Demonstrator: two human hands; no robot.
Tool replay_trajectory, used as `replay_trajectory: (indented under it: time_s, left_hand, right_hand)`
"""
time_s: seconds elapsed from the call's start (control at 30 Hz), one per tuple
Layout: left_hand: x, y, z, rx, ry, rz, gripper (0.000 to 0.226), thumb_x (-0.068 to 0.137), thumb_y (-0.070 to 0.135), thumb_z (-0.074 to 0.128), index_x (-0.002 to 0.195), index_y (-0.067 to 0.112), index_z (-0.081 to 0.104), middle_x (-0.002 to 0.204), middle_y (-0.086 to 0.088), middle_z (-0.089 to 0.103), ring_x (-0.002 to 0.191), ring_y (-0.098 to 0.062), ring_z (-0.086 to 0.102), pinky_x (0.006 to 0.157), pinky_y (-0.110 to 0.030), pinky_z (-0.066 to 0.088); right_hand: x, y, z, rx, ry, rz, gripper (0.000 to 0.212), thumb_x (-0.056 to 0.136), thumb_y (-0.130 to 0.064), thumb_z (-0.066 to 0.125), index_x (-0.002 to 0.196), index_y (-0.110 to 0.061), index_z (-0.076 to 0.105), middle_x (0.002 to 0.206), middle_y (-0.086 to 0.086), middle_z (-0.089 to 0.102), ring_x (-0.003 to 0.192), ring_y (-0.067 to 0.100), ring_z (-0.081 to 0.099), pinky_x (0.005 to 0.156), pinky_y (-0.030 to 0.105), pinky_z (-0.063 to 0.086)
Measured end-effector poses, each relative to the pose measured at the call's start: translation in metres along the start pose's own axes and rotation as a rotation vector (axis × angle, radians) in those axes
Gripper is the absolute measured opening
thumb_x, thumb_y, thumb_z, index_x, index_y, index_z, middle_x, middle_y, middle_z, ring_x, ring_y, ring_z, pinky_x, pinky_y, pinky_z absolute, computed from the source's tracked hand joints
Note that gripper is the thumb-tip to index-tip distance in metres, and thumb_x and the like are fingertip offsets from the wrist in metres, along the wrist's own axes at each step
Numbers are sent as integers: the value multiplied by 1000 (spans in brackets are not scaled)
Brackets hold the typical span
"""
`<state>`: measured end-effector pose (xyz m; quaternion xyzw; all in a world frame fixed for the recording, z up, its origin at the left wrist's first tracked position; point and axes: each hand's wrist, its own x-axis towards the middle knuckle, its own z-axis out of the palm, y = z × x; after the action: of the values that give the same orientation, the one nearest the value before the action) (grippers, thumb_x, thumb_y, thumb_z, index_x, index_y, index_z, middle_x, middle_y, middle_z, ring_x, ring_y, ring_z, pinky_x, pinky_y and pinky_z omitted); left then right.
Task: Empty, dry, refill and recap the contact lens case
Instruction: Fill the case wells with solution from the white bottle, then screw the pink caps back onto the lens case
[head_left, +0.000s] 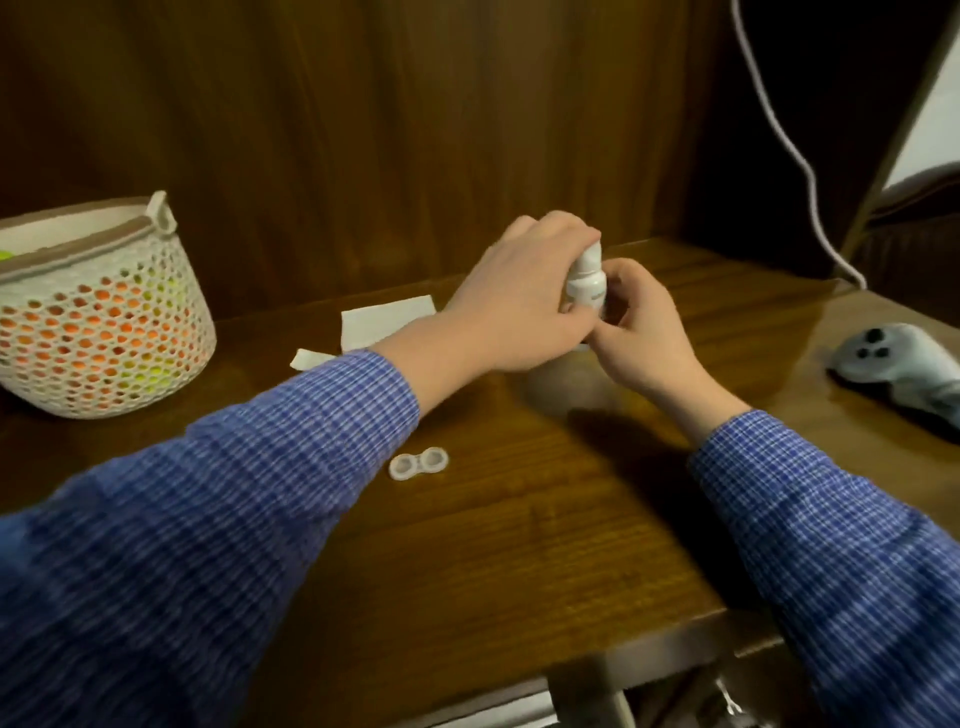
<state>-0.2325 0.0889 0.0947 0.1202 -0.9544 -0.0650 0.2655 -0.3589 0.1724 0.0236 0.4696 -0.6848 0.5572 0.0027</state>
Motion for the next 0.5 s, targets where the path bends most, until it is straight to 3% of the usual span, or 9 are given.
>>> replay_trajectory:
  time_s: [0.13,0.23,0.37,0.5]
  left_hand:
    - [40,26,33,-6,-183,80,58,90,23,66,145,19,49,148,0,50,129,-20,48,103,-36,46]
    - [54,40,51,-30,-292,111,59,87,15,65,144,17,50,148,-3,50,132,-24,48,105,-40,47]
    - [65,48,64,-54,-306,123,59,86,12,69,142,17,52,146,-3,53,130,-23,51,103,-35,46]
    - [64,43,56,-36,-322,95,72,88,11,65,155,19,39,162,-4,37,148,-25,34,115,-36,32]
  right_hand:
    - [-3,35,-45,-173,113,151,38,86,-30,82,113,-26,56,103,-12,59,83,3,59,67,13,43]
    - [-9,52,-62,-209,116,249,41,86,-26,83,112,-22,53,106,-7,58,91,11,59,67,14,41]
    - [-12,60,-66,-175,143,314,44,86,-24,83,112,-23,48,108,-4,59,90,11,57,66,13,40]
    - [-12,62,-66,-178,138,358,54,86,-21,84,127,-17,48,126,6,62,107,19,61,84,25,49]
